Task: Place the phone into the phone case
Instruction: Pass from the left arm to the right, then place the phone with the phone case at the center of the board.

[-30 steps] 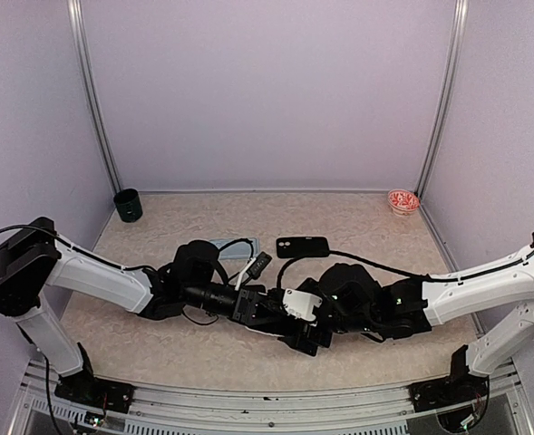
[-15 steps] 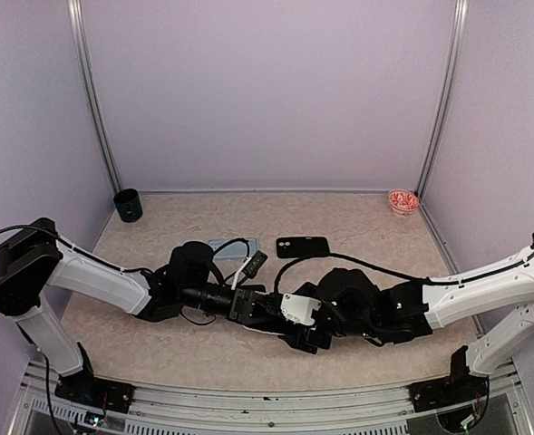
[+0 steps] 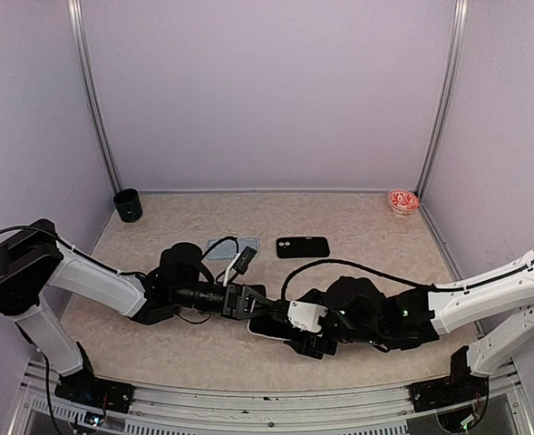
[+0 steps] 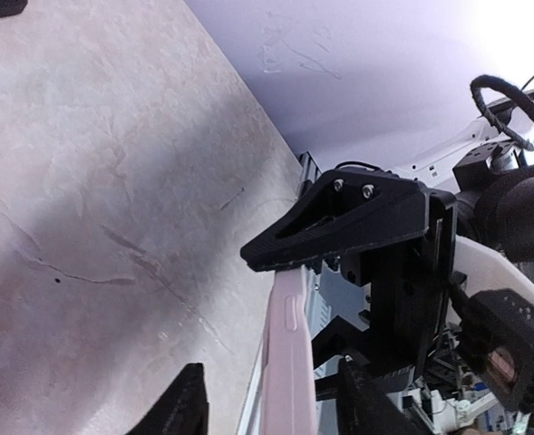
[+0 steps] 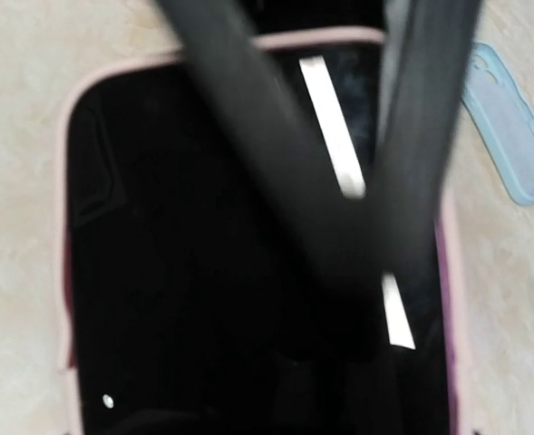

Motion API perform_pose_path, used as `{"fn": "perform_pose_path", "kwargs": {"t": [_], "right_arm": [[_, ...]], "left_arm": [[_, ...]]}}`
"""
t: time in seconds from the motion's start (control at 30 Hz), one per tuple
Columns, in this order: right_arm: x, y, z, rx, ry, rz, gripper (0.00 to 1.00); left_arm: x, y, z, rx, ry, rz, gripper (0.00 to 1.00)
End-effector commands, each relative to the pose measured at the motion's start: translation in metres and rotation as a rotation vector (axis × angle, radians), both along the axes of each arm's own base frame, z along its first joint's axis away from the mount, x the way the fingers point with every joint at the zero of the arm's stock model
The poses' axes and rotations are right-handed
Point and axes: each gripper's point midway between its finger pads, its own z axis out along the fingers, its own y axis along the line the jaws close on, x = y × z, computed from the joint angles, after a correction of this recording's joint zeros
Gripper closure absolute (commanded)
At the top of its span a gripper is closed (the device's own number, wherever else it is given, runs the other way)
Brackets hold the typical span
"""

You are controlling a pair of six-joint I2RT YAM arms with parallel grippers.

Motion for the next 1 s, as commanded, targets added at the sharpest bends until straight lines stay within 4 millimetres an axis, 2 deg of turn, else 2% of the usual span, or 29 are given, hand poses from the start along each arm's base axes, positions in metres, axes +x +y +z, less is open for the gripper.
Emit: {"fn": "perform_pose_path", "kwargs": {"t": [0.0, 0.17, 0.37, 0.57, 0.77, 0.97], "right_arm": [[0.005, 0.002, 0.036, 0.152, -0.042, -0.046, 0.32], [0.022, -0.008, 0.033, 0.179, 0.002, -0.147, 0.32], [0.056, -0.027, 0.035, 0.270, 0.114, -0.350, 0.31], [0.077, -0.041, 0.040, 0.370, 0.193, -0.552, 0.32], [0.088, -0.058, 0.020, 0.426, 0.296, -0.786, 0.31], [0.089, -0.081, -0.004, 0.433, 0.326, -0.929, 0.31]], "left_arm": [[0.013, 0.013, 0.020, -0.054, -0.063, 0.075, 0.45], [0.029, 0.035, 0.029, -0.064, -0.103, 0.193, 0.33], [0.045, 0.063, 0.038, -0.063, -0.145, 0.351, 0.30], [0.054, 0.086, 0.041, -0.046, -0.175, 0.469, 0.27], [0.057, 0.099, 0.045, -0.042, -0.191, 0.533, 0.23], [0.057, 0.104, 0.042, -0.039, -0.183, 0.553, 0.19]]}}
